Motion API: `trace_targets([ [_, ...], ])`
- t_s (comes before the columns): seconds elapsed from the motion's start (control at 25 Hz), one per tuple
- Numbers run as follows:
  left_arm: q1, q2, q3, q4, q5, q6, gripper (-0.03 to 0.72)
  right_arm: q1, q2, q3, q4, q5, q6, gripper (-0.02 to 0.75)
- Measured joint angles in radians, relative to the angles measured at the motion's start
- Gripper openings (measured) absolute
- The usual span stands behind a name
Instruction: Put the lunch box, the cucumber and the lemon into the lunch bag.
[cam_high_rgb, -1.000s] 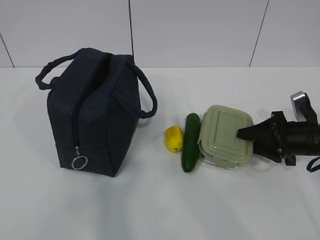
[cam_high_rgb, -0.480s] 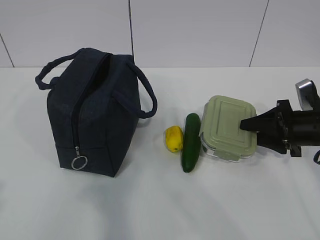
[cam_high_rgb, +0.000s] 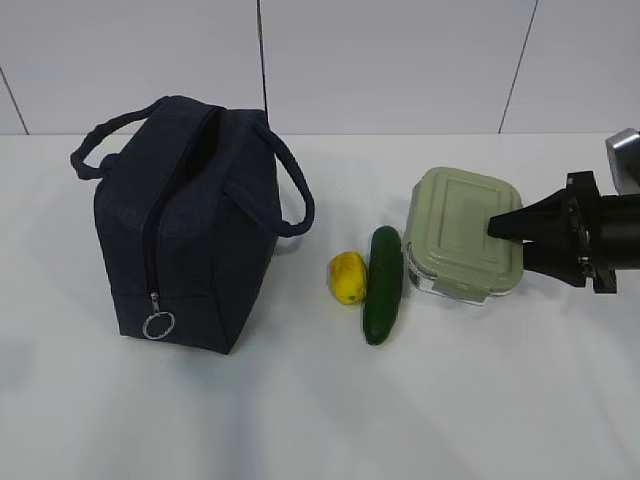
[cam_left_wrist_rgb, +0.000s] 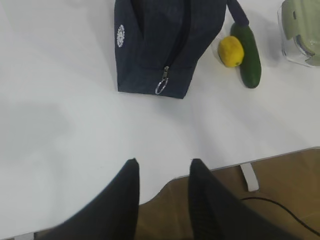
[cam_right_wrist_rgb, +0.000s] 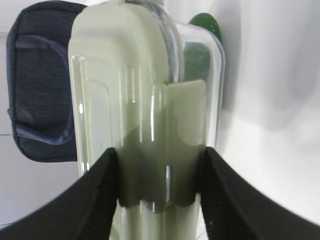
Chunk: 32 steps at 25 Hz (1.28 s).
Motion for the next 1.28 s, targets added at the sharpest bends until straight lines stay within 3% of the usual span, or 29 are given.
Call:
trace_targets([
  [0.28,-0.014,0.209,-0.037,-0.031,-0.083,0.099,0.239,0.0,-0.061,0.0,-0.006,0.006,0.075,0.361],
  [0.56,-0.05,0.346,-0.109,0.001,-0.198,0.12,0.239,0.0,-0.122,0.0,-0.006,0.016,0.133,0.361],
  [1.28,-0.05,0.917,-0.391,-0.009,-0.163,0.202,0.252,0.0,-0.253,0.0,0.011,0.03,0.255,0.361],
])
